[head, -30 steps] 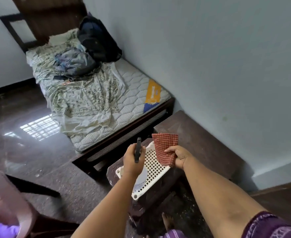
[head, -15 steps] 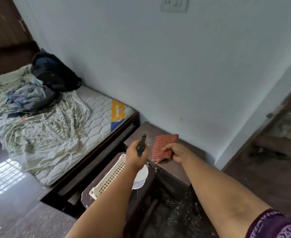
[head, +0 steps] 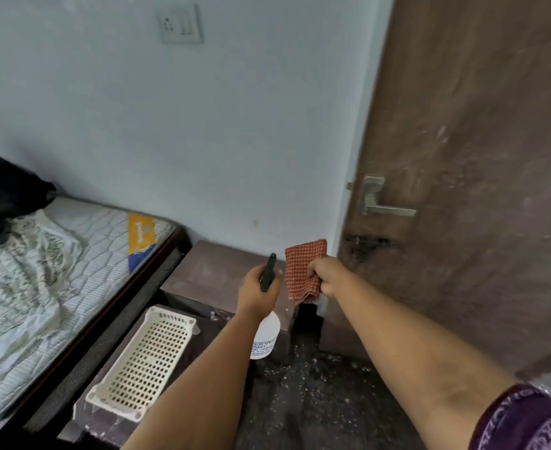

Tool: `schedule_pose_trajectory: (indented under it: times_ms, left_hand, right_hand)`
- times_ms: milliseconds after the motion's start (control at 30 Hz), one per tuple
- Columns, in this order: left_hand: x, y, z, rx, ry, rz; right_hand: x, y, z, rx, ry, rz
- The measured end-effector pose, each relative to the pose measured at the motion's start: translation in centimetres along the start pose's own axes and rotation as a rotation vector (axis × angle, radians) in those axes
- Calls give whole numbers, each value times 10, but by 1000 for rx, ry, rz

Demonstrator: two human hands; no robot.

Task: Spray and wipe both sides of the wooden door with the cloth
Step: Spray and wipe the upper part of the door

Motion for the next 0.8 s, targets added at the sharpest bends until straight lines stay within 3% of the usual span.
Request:
schedule_pose_trajectory:
  times_ms: [200, 367, 567, 800]
  left_hand:
    - [-79, 14, 53, -2, 98, -56]
    - [-141, 21, 116, -127, 84, -187]
    - [-167, 14, 177, -201, 91, -169]
    - [-163, -6, 259, -292, 118, -157]
  right_hand:
    - [95, 31, -1, 56, 20, 133]
    - [165, 53, -19, 75, 50, 283]
    - [212, 105, -55, 127, 36, 370]
    - [236, 170, -106, 265, -13, 345]
Point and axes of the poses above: each hand's wrist, its own y-axis away from the middle knuckle, its own x-axis out of the back of the hand, z = x × y, the point moved 8 cm from there along -y, towards the middle knuckle, and after that the axes turned 15 degrees about -x, right-handed, at the moved point
